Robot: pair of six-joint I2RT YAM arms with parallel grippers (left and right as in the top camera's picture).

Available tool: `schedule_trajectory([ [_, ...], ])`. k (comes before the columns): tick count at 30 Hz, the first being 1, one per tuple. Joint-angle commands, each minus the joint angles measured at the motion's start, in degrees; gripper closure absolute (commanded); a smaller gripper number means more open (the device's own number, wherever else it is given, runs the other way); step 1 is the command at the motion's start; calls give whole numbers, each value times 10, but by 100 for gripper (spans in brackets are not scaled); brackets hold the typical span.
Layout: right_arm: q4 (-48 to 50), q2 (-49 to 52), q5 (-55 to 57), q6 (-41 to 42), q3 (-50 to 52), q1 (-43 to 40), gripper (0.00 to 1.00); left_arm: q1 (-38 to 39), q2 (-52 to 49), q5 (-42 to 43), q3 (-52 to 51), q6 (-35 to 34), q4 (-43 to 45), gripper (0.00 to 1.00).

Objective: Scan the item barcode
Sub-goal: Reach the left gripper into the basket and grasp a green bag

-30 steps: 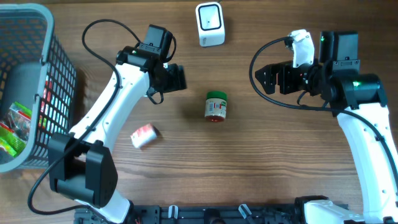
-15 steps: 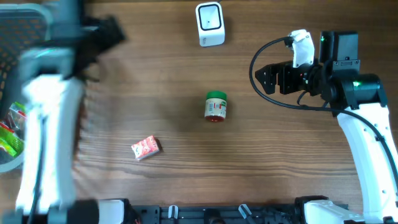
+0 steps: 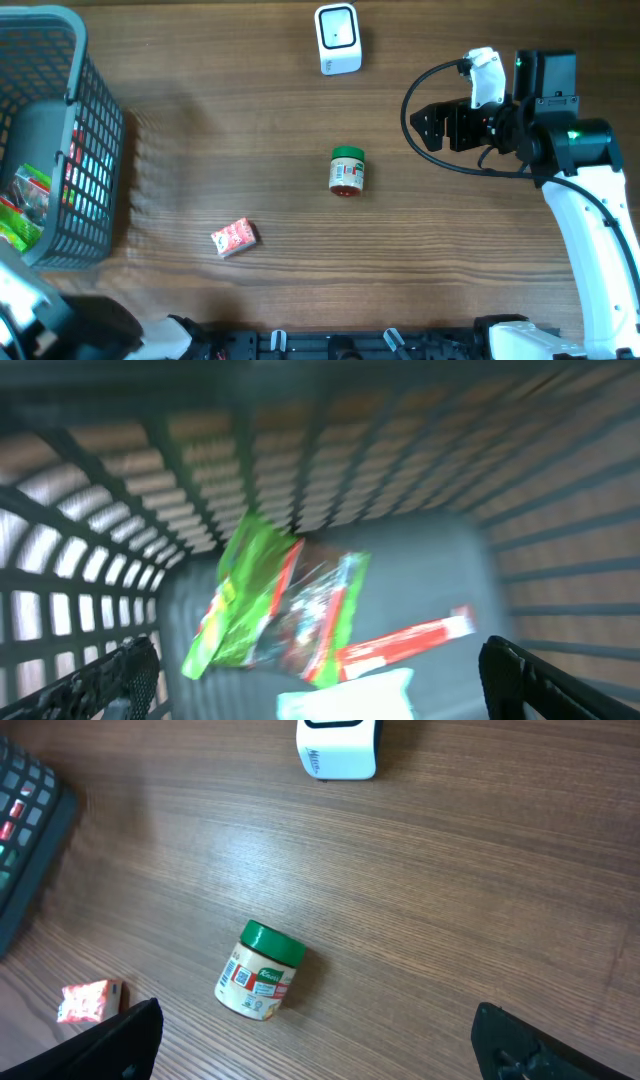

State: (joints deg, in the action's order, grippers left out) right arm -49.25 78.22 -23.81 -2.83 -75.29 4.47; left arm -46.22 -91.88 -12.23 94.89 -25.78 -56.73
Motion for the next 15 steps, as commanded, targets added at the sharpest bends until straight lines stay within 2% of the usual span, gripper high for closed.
schedule_trajectory([
  [1,1,1,-7,0,-10,2,0,-15,-71,-27,-49,1,14,0],
  [7,1,1,-7,0,-10,2,0,-19,-158,-48,-69,61,59,0],
  [15,1,1,-7,0,-10,2,0,-19,-227,-43,-70,59,66,0],
])
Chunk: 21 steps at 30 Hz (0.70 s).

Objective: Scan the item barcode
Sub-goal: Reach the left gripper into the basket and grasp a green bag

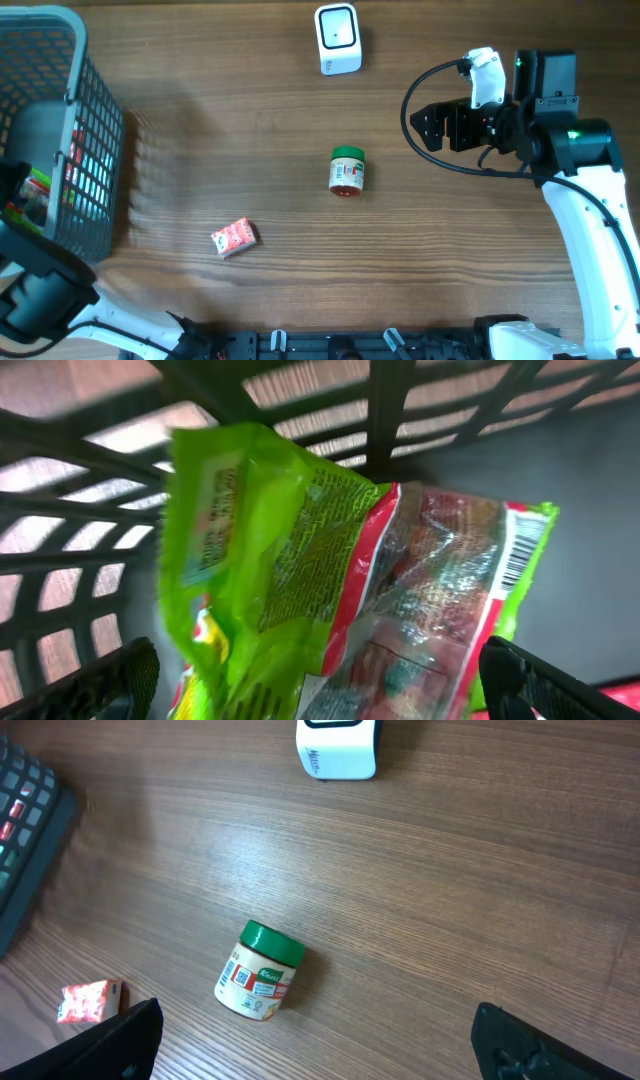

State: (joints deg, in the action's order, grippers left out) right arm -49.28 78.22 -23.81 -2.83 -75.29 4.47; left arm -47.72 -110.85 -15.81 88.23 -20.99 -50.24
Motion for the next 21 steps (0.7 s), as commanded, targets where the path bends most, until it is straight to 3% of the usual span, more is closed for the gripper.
schedule_trajectory([
  [1,1,1,-7,0,-10,2,0,-3,-46,-5,-3,11,1,0],
  [8,1,1,-7,0,-10,2,0,-3,-76,50,-23,11,21,1],
  [10,1,1,-7,0,-10,2,0,-3,-76,59,-23,11,21,28],
  [12,1,1,-7,0,-10,2,0,-3,-76,60,-24,12,19,89],
  [13,1,1,-7,0,-10,2,0,-3,-76,63,-23,12,18,96],
  [18,1,1,-7,0,-10,2,0,1,-20,83,14,9,2,96],
  [21,2,1,-7,0,-10,2,0,11,62,83,40,3,1,96],
])
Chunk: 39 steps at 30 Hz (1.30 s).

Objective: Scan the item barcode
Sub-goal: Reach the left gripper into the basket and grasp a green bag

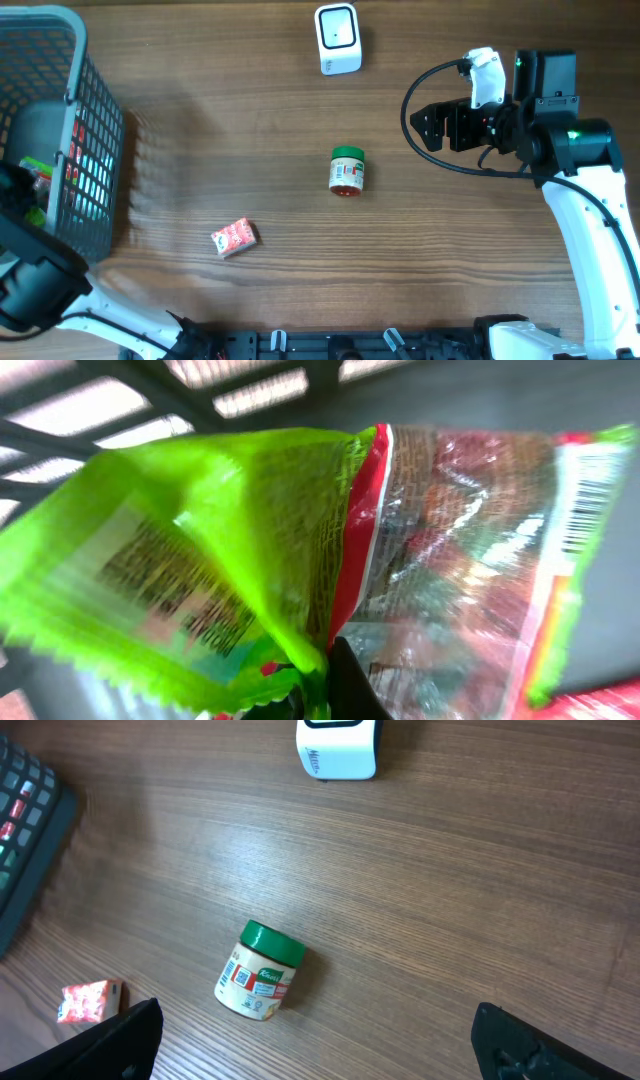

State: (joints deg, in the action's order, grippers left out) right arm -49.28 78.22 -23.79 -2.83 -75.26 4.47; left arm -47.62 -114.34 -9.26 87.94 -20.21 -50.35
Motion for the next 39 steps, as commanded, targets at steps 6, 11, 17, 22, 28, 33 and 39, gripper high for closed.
schedule_trajectory([
  [6,1,1,-7,0,-11,2,0,32,306,24,54,-60,14,96],
  [11,1,1,-7,0,-11,2,0,52,439,72,54,-59,8,93],
  [17,1,1,-7,0,-11,2,0,54,419,41,43,-59,-26,4],
  [22,1,1,-7,0,-11,2,0,54,285,41,26,-50,-31,0],
  [28,2,1,-7,0,-11,2,0,53,125,32,26,-10,-27,0],
  [33,1,1,-7,0,-11,2,0,53,36,-13,26,-10,-30,0],
  [39,1,1,-7,0,-11,2,0,54,-44,-10,26,-10,-1,0],
])
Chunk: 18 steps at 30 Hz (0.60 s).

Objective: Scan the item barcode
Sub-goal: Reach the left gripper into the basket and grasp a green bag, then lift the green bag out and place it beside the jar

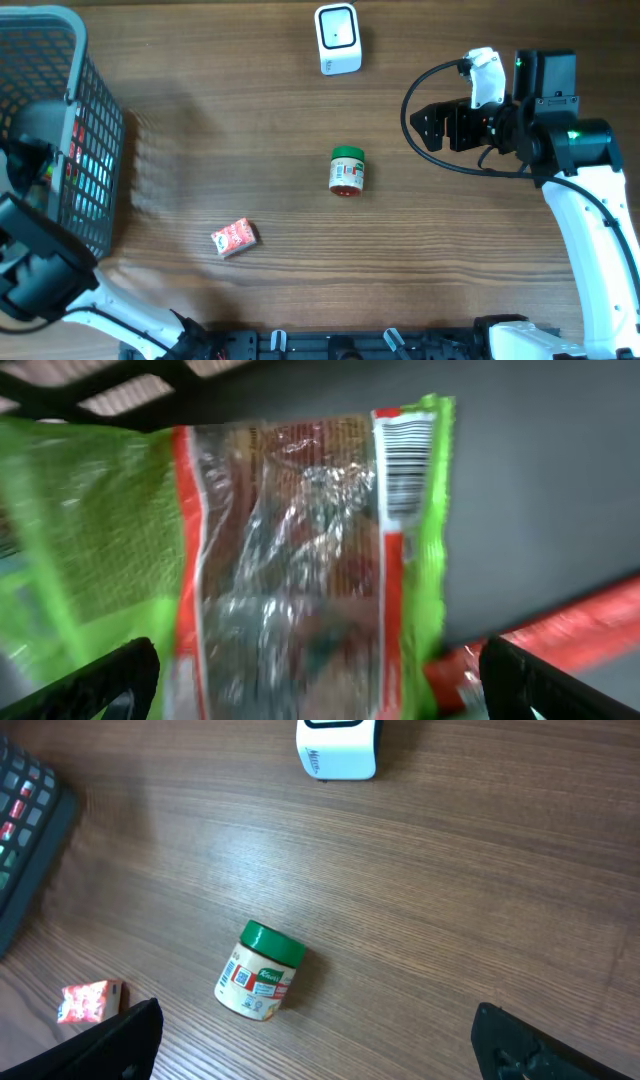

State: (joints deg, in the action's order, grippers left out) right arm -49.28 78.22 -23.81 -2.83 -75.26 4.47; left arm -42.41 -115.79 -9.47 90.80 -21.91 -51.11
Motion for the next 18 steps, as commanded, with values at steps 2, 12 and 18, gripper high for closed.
schedule_trajectory([
  [2,1,1,-7,0,-11,2,0,2,-45,-6,-3,7,13,0],
  [12,1,1,-7,0,-11,2,0,0,-67,-6,-80,5,59,38],
  [18,1,1,-7,0,-11,2,0,0,-52,59,-94,5,64,96],
])
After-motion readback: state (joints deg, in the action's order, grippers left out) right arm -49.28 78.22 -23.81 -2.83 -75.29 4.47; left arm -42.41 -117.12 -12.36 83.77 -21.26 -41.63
